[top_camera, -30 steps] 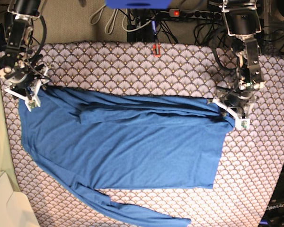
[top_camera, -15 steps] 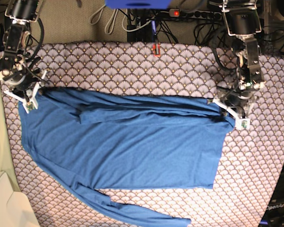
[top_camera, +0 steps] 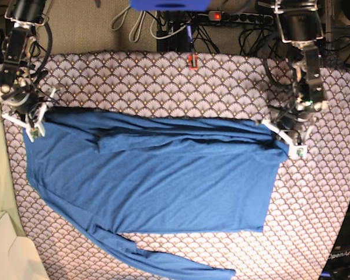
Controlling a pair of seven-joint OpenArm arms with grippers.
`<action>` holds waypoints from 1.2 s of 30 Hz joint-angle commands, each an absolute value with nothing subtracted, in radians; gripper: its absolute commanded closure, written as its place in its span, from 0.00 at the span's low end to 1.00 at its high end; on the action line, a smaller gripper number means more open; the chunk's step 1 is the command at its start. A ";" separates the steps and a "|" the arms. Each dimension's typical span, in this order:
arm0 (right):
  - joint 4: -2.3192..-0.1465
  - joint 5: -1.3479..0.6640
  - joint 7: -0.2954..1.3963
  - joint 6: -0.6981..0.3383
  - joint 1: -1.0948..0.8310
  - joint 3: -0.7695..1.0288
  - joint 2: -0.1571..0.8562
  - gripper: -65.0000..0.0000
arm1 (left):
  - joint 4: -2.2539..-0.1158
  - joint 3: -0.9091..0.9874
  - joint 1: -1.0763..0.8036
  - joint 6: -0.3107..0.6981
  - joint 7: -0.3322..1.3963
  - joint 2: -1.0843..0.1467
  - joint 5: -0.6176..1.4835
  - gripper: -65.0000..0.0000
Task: Fold the T-shirt properly
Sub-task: 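Draw both grippers back toward the robot, dragging the collar edge, then hold the collar-edge corners and spread both grippers apart to flatten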
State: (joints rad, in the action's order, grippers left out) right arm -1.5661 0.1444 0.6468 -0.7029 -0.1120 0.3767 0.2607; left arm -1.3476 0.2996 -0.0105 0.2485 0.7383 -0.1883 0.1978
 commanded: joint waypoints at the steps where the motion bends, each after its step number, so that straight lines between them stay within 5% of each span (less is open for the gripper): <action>1: -1.590 0.139 0.638 -0.698 -0.101 0.384 0.278 1.00 | -1.372 0.295 -0.031 0.254 0.837 -0.189 0.180 0.99; 36: -1.758 0.137 0.630 -0.698 -0.282 0.467 0.277 1.00 | -1.554 0.297 -0.171 0.254 0.901 -0.283 0.176 0.99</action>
State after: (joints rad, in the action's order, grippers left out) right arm -1.7386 0.1307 0.6411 -0.7063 -0.2836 0.4553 0.2577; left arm -1.5429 0.2913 -0.1665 0.2638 0.8825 -0.2672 0.1955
